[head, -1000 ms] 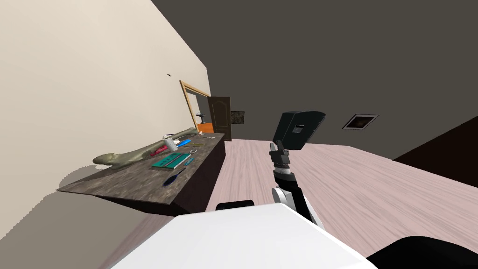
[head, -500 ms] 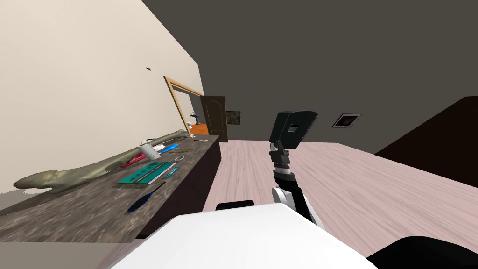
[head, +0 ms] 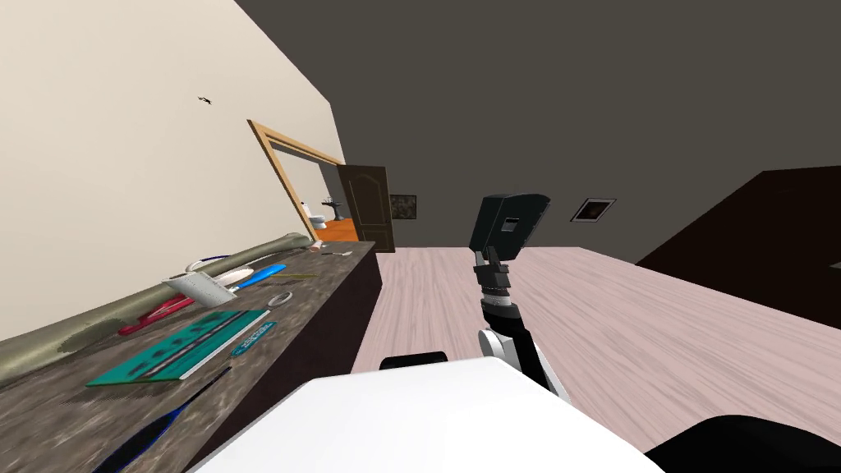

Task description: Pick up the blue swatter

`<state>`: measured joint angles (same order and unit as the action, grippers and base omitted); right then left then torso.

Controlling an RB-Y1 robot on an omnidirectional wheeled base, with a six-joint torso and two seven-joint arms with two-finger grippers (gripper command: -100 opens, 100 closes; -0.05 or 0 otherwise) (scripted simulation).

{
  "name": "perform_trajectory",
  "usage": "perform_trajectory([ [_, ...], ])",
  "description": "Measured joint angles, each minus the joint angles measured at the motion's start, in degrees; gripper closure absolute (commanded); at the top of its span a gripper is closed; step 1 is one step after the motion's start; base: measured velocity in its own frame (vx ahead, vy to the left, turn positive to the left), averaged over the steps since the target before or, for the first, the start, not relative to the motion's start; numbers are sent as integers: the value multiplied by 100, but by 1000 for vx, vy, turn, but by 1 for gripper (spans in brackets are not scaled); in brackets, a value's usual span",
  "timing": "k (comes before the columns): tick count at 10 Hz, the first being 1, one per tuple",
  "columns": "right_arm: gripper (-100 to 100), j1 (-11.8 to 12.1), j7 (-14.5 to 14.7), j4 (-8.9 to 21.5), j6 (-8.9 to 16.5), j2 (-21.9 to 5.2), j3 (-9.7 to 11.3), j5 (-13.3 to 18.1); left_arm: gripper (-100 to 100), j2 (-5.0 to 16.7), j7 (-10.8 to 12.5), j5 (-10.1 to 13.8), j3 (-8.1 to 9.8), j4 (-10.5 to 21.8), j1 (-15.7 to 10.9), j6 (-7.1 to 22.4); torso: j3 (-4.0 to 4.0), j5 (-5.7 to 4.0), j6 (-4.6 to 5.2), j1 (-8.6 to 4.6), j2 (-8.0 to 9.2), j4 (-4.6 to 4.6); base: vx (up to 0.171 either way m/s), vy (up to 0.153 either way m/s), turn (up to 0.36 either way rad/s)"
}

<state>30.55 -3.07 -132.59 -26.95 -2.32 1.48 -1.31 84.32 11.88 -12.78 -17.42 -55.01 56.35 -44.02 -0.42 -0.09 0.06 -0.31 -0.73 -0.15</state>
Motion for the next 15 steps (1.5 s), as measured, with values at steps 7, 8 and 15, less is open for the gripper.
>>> perform_trajectory([
  [7,0,-2,0,0,0,0,-1,0,-100,111,-16,203,6,198,-32,241,42,6,-10,22,73,17,107,-12,-63],
  [8,0,-2,0,0,0,0,-1,0,-100,18,-24,127,-77,314,-189,244,45,8,-10,27,78,18,16,34,-47],
  [15,0,-2,0,0,0,0,-1,0,100,-245,-115,42,-158,436,-320,272,50,8,-12,24,87,20,5,9,-12],
])
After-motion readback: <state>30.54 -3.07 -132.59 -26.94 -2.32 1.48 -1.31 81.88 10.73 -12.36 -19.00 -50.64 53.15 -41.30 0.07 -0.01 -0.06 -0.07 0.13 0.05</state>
